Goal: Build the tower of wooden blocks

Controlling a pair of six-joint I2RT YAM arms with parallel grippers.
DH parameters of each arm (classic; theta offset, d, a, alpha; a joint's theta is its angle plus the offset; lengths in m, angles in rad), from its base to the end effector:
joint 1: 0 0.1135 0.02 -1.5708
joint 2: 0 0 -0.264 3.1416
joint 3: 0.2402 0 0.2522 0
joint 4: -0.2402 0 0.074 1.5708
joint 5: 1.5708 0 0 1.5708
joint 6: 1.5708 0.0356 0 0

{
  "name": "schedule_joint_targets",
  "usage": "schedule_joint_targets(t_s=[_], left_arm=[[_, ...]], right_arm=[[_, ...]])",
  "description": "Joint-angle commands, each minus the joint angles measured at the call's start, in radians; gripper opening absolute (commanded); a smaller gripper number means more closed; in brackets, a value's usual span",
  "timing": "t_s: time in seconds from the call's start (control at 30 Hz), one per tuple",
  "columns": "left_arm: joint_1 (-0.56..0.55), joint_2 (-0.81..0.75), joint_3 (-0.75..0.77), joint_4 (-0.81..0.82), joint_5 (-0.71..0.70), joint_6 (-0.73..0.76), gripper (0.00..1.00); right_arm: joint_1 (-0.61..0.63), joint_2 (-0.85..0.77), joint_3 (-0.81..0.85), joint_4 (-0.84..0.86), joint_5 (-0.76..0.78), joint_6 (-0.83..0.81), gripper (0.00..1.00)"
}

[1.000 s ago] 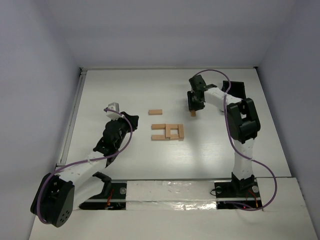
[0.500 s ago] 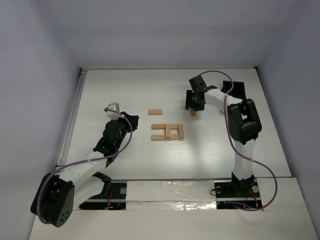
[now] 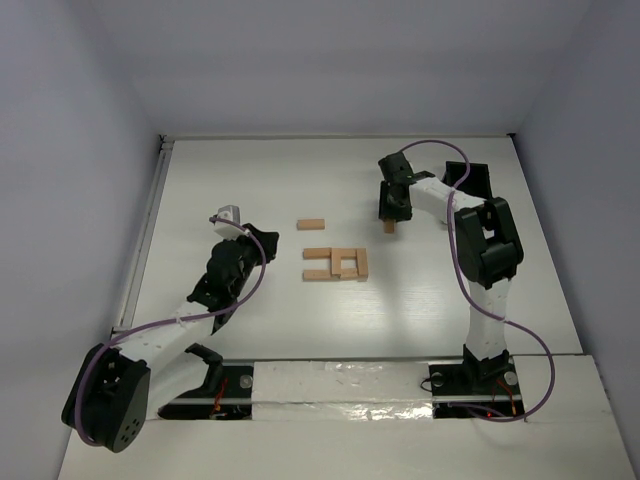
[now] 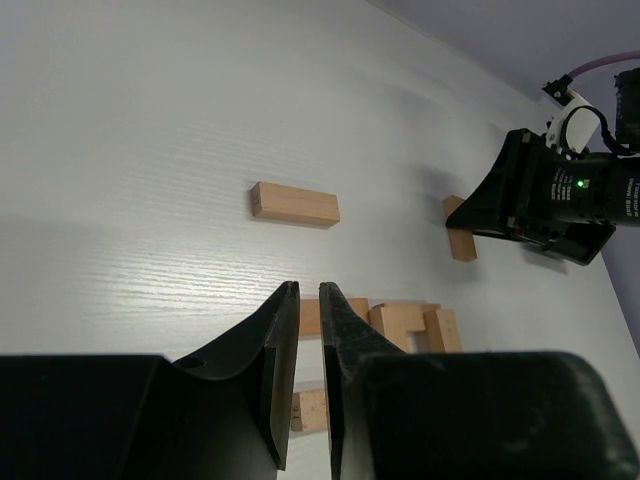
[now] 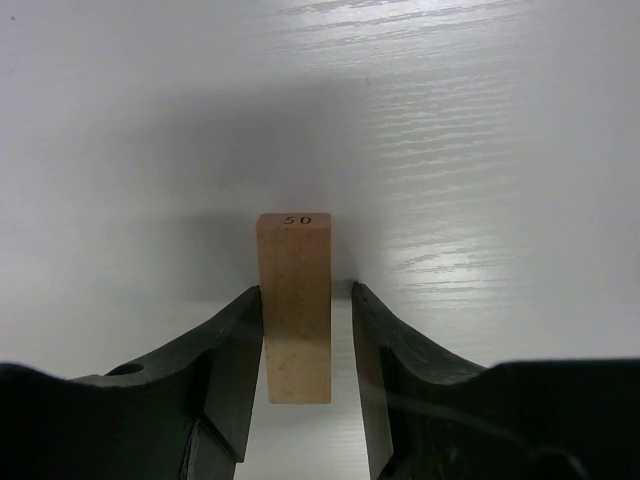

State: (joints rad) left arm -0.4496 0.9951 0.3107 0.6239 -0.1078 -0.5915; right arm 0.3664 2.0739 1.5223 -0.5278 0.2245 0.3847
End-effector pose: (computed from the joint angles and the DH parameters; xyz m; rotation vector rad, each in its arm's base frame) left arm 0.1937 -0.0892 0.2200 -0.2038 1.6662 -0.7064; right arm 0.4124 0.1497 0.1717 0.0975 2.6037 -0.0336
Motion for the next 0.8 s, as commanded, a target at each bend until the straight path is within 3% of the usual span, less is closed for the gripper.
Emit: schedule_joint_targets(t_s=[0.0, 0.37, 0.53, 0.77], left_arm=[[0.005, 0.004, 0.050, 0.054, 0.013, 0.007, 0.12], [0.005, 0.014, 0.050, 0.062, 0.020, 0.005, 0.12], [0.005, 0.010, 0.051, 0.063, 0.023, 0.004, 0.11], [0.005, 0.000, 0.048, 0.059, 0.025, -0.001, 0.11]], right_arm=[[-0.001, -0.008, 0.030, -0.021, 0.052, -0.015, 0.46], [-0.001, -0.029, 0.033, -0.046, 0.029, -0.021, 0.15], [0.022, -0.167, 0.053, -0.084, -0.047, -0.024, 0.16], [0.216, -0.308, 0.076, -0.133, -0.024, 0.063, 0.20]])
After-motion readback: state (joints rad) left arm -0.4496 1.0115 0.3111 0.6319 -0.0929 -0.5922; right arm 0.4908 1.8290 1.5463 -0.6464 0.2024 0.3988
